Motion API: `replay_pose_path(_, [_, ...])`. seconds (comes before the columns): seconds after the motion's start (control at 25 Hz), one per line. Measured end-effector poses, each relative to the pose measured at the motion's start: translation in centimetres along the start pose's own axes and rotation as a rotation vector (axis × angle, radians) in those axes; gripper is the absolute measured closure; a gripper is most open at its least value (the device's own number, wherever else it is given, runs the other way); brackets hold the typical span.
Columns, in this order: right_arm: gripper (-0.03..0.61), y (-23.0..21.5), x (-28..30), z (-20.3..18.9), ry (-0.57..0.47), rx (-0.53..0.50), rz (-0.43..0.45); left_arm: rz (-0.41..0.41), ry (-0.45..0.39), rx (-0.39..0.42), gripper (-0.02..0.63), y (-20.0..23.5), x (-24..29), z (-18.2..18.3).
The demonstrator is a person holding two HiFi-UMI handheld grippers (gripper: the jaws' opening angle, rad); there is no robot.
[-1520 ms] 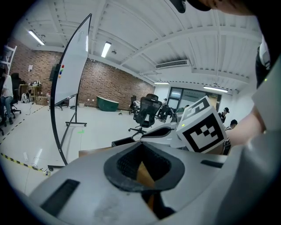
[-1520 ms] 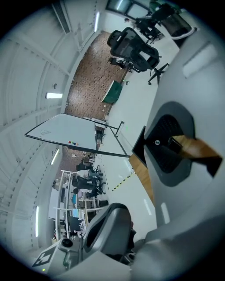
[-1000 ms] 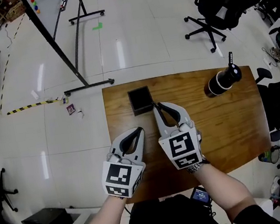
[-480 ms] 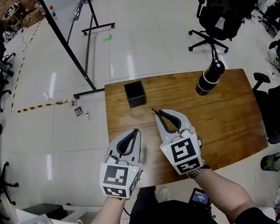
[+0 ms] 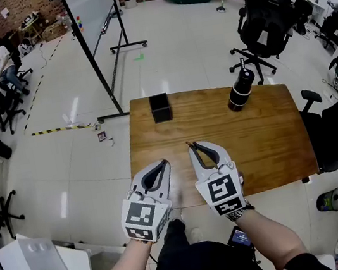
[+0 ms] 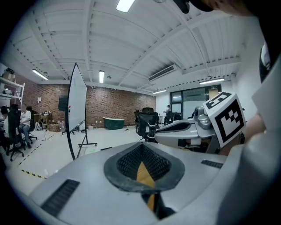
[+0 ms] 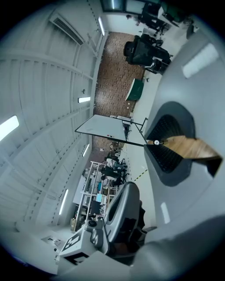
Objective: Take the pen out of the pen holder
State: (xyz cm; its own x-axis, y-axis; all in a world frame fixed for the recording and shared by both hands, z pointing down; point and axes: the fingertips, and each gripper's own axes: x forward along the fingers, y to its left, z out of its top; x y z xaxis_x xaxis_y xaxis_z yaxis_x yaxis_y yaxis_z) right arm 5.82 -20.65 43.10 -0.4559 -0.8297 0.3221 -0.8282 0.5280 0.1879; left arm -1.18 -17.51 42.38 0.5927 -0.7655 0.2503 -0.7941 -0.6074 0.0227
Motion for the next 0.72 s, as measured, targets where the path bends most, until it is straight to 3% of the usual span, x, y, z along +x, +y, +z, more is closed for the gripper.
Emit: replay_pose_path(0.72, [0.545,5.2,-9.4,0.0,-0.024,-0.01,0.052,0.013,-0.02,0.042,0.609,-5.7,-7.3,0.4])
